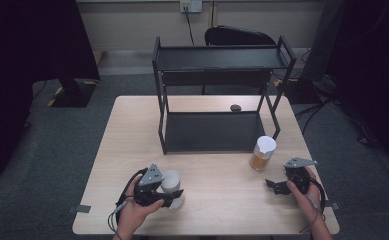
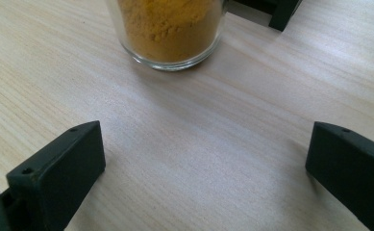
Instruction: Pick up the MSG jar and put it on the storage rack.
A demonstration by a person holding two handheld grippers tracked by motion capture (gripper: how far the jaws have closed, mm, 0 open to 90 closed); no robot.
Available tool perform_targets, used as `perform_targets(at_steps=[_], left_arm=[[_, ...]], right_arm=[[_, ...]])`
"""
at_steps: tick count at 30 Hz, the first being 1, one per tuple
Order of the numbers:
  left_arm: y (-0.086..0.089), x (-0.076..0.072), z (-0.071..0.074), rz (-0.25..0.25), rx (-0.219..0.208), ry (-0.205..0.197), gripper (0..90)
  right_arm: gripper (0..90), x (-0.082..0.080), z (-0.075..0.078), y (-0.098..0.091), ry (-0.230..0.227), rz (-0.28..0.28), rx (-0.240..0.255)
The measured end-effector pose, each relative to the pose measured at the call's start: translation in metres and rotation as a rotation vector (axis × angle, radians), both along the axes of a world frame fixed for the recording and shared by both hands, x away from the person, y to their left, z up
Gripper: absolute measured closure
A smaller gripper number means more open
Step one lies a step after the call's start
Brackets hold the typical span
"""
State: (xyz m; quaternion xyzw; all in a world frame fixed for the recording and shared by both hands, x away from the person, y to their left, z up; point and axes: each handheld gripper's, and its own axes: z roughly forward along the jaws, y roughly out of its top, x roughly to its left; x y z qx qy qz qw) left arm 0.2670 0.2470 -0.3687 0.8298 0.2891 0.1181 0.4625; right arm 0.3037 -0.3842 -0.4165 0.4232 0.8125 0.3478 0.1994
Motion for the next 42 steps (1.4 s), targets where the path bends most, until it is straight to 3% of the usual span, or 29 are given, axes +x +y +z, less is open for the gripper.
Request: perform_targets(at_steps=[13,18,24,42], left_arm=[[-0.012,0.023,0.015,-0.015,-0.016,0.012,34.7],[-0.014,0.033,0.017,-0.014,-0.042,0.017,34.7],[-0.020,0.042,0.024,-0.011,-0.036,0.000,34.8],[-0.039,0.077,0.049,-0.014,-0.048,0.004,34.9]], right_arm=[[0.0,0.000,0.000,0.000,0.000,0.000,0.000],[0.0,0.000,0.000,0.000,0.000,0.000,0.000],[0.0,0.000,0.000,0.000,0.000,0.000,0.000],[0.0,0.000,0.000,0.000,0.000,0.000,0.000]])
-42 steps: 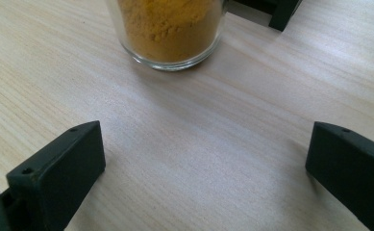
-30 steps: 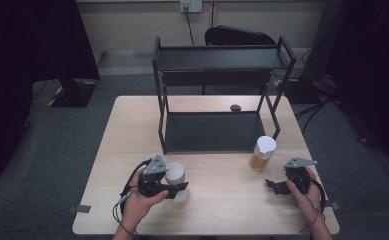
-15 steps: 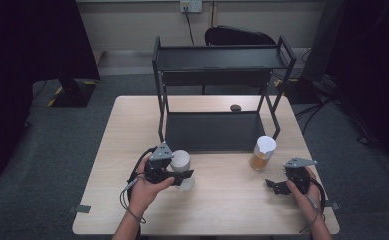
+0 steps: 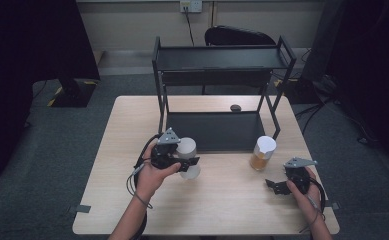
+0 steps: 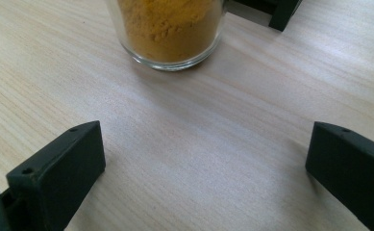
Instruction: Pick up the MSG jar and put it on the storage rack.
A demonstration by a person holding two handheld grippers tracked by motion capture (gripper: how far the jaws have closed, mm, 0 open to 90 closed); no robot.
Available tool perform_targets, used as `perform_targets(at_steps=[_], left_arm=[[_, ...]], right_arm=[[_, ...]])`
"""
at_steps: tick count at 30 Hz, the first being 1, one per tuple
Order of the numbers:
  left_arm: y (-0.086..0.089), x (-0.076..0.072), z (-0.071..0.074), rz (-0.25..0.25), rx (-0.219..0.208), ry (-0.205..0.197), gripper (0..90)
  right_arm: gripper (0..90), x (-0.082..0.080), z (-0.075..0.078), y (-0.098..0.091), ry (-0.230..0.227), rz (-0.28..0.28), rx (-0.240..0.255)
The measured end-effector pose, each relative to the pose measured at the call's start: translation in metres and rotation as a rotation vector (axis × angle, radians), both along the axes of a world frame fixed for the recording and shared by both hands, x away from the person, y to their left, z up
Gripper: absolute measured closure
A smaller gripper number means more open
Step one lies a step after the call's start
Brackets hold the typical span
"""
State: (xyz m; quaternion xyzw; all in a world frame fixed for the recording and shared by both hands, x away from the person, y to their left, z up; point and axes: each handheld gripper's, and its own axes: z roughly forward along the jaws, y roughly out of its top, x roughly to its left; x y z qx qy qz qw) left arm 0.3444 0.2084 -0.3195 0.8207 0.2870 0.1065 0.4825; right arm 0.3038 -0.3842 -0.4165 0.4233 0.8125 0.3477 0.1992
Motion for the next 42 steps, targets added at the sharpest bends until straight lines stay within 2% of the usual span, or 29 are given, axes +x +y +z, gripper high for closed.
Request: perform_targets(at_steps=[11,27,42], left_arm=[[-0.006,0.016,0.010,0.014,-0.026,0.000,34.9],[-0.024,0.035,0.036,0.058,0.016,-0.020,34.9],[-0.038,0.050,0.060,0.093,0.012,-0.038,34.9]], right_arm=[[0.0,0.000,0.000,0.000,0.000,0.000,0.000],[0.0,0.000,0.000,0.000,0.000,0.000,0.000],[0.0,0.000,0.000,0.000,0.000,0.000,0.000]])
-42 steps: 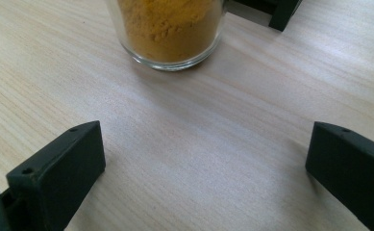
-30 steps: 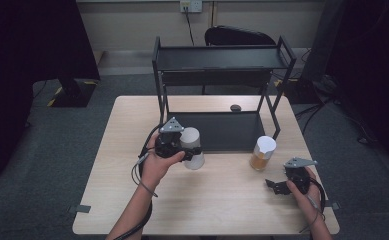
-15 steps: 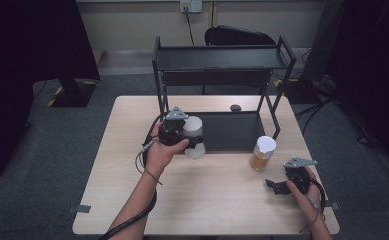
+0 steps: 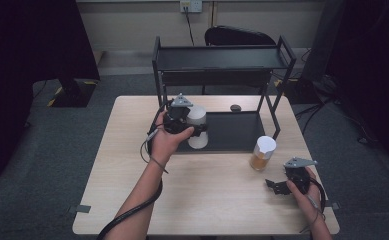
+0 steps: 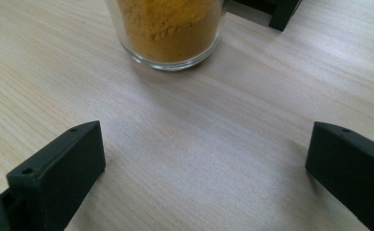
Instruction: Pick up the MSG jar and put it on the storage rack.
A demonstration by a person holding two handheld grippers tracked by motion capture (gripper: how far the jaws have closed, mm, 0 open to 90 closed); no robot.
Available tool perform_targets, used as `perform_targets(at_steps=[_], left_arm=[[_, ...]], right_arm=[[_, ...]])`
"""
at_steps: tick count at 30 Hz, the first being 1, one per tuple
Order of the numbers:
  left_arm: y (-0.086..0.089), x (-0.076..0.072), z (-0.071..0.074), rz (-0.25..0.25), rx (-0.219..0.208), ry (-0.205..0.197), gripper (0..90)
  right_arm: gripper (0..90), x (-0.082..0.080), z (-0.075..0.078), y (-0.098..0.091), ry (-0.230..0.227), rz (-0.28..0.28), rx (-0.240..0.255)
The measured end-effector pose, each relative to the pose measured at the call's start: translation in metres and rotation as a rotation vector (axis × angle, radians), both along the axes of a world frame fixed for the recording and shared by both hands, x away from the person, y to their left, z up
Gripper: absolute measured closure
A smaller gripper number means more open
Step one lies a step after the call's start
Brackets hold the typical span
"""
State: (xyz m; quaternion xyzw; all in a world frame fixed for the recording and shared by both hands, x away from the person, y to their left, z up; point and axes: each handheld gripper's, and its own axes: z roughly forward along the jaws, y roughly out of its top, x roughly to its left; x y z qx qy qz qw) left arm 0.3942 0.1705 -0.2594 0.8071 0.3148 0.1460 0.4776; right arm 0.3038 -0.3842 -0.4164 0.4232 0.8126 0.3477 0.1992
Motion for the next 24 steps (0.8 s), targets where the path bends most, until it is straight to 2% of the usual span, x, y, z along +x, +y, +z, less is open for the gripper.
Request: perform_targets(at_steps=[8,17,21,24], left_arm=[[-0.003,0.007,0.019,0.013,-0.008,-0.009,34.9],[-0.006,0.011,0.042,0.010,0.000,-0.016,34.9],[-0.011,0.015,0.055,0.008,0.019,-0.021,34.9],[-0.011,0.016,0.059,0.005,0.014,-0.020,34.9]], right_arm=[[0.0,0.000,0.000,0.000,0.000,0.000,0.001],[0.0,0.000,0.000,0.000,0.000,0.000,0.000],[0.0,0.000,0.000,0.000,0.000,0.000,0.000],[0.0,0.000,0.000,0.000,0.000,0.000,0.000]])
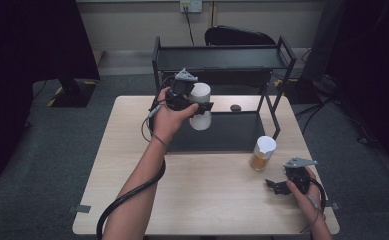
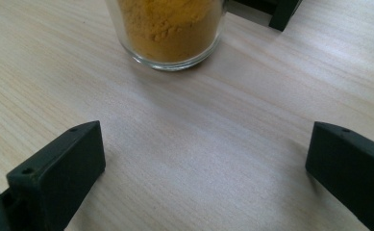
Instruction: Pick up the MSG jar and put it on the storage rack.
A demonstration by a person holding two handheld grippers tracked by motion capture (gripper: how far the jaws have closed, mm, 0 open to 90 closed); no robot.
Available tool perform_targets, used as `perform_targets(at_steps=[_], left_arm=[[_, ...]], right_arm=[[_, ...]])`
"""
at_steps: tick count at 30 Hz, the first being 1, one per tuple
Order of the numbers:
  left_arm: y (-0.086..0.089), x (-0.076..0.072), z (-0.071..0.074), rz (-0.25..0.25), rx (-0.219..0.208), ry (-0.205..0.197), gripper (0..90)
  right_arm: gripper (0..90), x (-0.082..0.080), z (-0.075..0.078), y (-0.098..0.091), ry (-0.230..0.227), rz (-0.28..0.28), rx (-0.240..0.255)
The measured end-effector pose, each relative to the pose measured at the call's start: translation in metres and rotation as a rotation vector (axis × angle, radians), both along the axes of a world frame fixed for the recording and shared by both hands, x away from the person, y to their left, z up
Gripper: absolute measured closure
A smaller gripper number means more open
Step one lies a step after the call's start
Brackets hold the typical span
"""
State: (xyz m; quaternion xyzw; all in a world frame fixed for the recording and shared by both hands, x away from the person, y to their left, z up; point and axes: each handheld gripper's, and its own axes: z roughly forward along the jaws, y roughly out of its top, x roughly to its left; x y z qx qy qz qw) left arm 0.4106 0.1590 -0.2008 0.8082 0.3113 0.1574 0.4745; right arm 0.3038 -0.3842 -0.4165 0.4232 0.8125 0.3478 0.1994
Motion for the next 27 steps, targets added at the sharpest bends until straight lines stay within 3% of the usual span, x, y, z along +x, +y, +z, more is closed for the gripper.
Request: perform_targets(at_steps=[4,9,21,24,27], left_arm=[[0.001,0.002,0.010,-0.002,-0.016,0.007,34.9],[0.000,0.004,0.026,-0.005,0.008,0.002,34.9],[0.007,0.005,0.056,0.000,-0.003,-0.004,34.9],[0.004,0.003,0.073,0.005,0.031,-0.013,34.9],[0.005,0.002,0.079,0.009,0.027,-0.009,34.9]], right_arm=[[0.0,0.000,0.000,0.000,0.000,0.000,0.000],[0.0,0.000,0.000,0.000,0.000,0.000,0.000],[0.0,0.000,0.000,0.000,0.000,0.000,0.000],[0.0,0.000,0.000,0.000,0.000,0.000,0.000],[0.0,0.000,0.000,0.000,0.000,0.000,0.000]])
